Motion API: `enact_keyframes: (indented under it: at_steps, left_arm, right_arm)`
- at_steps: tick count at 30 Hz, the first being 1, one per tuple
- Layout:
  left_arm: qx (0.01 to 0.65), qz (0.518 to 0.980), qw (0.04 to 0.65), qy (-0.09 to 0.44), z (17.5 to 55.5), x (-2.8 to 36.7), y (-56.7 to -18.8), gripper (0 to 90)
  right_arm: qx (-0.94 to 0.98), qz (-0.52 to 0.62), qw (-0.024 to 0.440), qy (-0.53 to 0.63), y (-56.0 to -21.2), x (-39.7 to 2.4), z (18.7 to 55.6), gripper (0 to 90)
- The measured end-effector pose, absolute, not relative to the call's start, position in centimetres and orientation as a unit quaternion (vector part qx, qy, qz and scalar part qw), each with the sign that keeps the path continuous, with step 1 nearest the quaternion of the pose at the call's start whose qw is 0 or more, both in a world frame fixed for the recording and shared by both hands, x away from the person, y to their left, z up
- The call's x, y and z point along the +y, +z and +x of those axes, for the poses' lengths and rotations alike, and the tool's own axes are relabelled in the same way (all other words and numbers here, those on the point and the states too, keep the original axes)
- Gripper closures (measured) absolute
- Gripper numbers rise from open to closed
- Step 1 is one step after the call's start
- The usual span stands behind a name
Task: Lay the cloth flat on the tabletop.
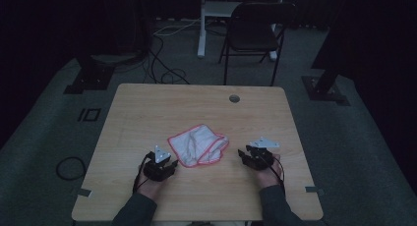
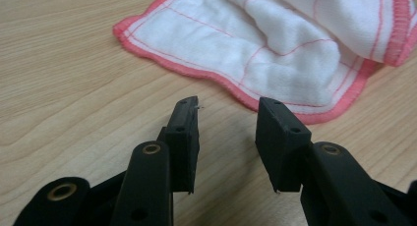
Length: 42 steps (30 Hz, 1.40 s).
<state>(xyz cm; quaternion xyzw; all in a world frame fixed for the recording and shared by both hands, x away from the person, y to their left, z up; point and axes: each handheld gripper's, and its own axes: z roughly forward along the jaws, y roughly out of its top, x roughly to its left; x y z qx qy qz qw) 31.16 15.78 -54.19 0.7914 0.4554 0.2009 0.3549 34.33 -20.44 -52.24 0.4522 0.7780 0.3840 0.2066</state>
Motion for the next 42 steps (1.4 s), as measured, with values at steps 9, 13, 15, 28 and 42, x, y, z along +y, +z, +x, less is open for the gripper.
enact_keyframes:
  at_steps: [9, 13, 15, 28, 42]
  left_arm:
    - [0.442, 0.797, 0.365, 0.192, 30.8, 15.0, -53.9, 61.5]
    - [0.434, 0.8, 0.368, 0.189, 30.6, 14.5, -53.8, 61.6]
    - [0.43, 0.802, 0.37, 0.187, 30.5, 14.3, -53.8, 62.1]
    - [0.411, 0.812, 0.374, 0.179, 30.2, 13.2, -53.5, 68.0]
    - [0.395, 0.821, 0.373, 0.178, 30.4, 12.0, -53.5, 66.1]
  right_arm:
    - [0.781, 0.439, 0.206, 0.393, -51.4, -19.1, 34.8, 61.0]
    - [0.782, 0.434, 0.209, 0.396, -51.0, -18.7, 35.1, 63.0]
    - [0.783, 0.43, 0.209, 0.398, -50.8, -18.4, 35.3, 63.9]
    - [0.785, 0.413, 0.211, 0.411, -49.8, -16.3, 36.5, 66.4]
    - [0.784, 0.408, 0.188, 0.428, -49.9, -14.4, 38.0, 62.8]
